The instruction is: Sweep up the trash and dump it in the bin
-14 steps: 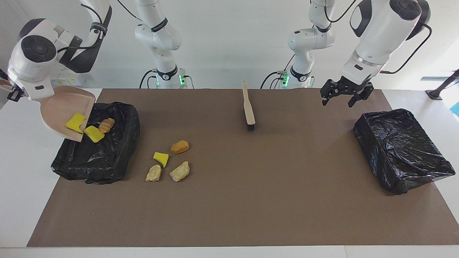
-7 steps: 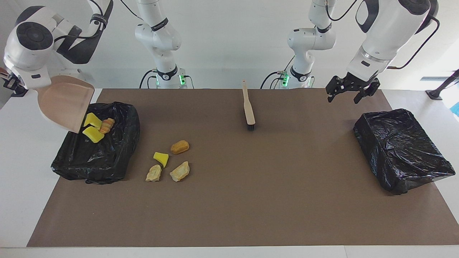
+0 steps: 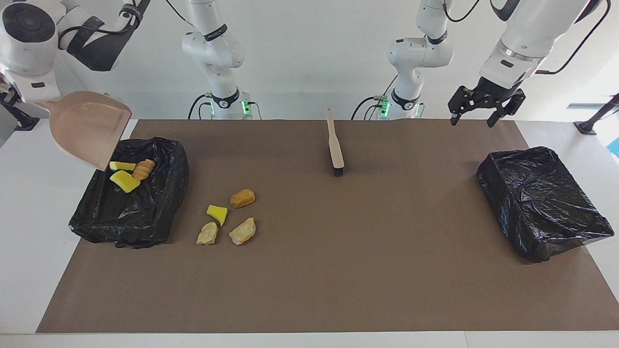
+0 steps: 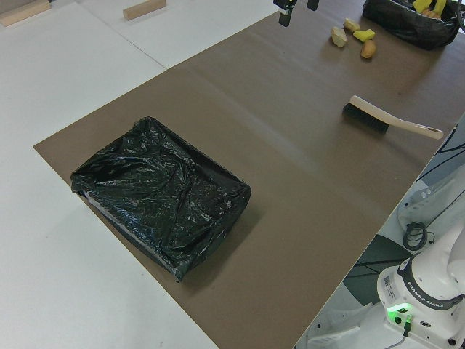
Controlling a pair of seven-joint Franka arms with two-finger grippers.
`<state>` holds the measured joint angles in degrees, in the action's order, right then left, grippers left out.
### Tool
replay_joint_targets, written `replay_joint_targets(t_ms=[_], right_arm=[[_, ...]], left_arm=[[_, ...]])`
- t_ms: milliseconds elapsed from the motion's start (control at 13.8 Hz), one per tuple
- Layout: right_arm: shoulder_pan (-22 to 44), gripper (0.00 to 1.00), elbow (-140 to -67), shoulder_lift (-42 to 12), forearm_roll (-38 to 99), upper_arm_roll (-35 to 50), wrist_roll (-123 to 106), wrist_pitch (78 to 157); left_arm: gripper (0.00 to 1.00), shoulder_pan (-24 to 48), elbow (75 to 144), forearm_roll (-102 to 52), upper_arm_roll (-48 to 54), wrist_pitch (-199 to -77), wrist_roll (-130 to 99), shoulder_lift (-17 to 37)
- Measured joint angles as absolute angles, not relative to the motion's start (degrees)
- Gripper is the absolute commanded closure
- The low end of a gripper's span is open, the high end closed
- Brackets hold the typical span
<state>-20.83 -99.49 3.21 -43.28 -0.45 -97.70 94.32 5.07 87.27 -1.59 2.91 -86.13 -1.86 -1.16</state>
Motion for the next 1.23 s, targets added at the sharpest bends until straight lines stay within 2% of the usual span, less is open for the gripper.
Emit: replay_joint_targets(t_ms=[289, 578, 795, 940, 1229], right_arm=[[-20.4, 1.00, -97.0, 3.2, -28.9, 0.6, -94.1, 90.4], [-18.6, 1.00, -97.9, 2.4, -15.6, 6.4, -80.9, 90.2], [-8.4, 1.00, -100.0, 1.2, -10.2, 8.9, -62.7, 91.7], [-1.2, 1.00, -101.1, -1.0, -5.1, 9.3, -56.8, 95.8], [8.6, 1.00, -101.5, -10.3, -1.0, 9.2, -51.9, 107.9]], left_arm=[[0.00, 4.8, 87.5, -1.6, 2.3, -86.5, 0.3, -0.9], [0.00, 4.8, 88.5, -1.6, 2.3, -87.3, 2.8, -0.9], [0.00, 4.8, 88.6, -1.6, 2.3, -87.4, 2.9, -0.9], [0.00, 4.8, 88.6, -1.6, 2.3, -87.7, 2.9, -0.9], [0.00, 4.7, 88.6, -1.6, 2.2, -87.8, 2.9, -0.9]])
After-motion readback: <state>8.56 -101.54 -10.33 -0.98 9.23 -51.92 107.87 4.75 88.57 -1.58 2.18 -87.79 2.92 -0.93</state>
